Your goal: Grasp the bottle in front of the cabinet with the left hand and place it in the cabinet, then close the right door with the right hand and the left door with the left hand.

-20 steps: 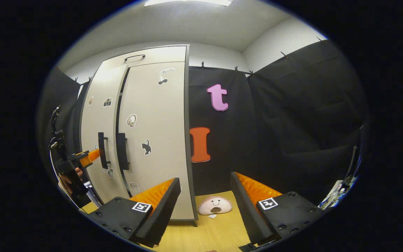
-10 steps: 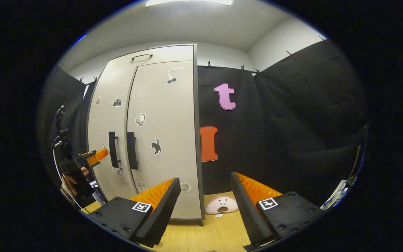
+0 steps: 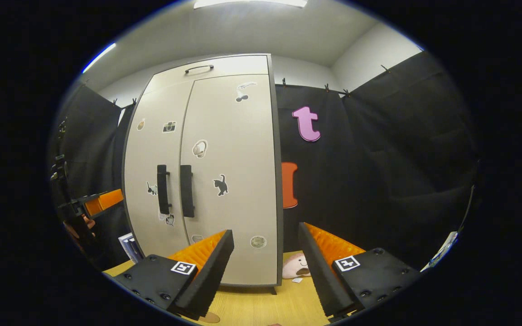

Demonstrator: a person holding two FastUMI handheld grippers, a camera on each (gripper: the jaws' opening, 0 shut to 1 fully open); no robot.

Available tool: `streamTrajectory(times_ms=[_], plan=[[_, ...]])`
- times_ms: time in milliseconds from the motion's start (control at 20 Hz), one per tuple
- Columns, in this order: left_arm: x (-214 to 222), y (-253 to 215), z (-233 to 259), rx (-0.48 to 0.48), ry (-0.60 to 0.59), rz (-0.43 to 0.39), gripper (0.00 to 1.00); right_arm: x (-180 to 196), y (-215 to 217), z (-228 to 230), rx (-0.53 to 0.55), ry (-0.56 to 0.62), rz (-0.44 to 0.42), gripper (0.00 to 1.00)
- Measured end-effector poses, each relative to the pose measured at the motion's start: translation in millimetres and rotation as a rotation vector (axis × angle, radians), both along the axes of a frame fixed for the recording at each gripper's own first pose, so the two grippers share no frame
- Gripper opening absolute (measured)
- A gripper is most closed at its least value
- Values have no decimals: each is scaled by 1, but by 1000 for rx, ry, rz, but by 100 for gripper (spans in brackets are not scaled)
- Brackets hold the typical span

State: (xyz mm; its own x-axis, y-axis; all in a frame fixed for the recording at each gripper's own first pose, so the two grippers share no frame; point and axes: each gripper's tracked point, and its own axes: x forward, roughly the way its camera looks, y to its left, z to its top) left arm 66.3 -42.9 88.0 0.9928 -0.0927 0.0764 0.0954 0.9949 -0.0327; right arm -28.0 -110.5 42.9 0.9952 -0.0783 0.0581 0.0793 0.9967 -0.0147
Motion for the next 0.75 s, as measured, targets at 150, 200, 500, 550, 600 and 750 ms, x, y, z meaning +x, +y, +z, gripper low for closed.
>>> streamTrajectory(times_ms=[150,200,500,550,600,750], plan=[[-24,20,-4,3,11,40,94,5,18,-7,13,-1,45,95],[-32,27,-8,9,18,59,94,6,23,-9,15,-10,58,95],[-66,57,-28,28,41,131,95,6,30,-17,-13,-35,45,95],[-71,58,-29,19,36,135,95,6,32,-17,1,-38,52,95],[-75,58,-29,7,27,134,95,6,35,-17,19,-44,63,95],[-76,52,-32,-16,2,139,95,5,36,-15,51,-58,76,95]])
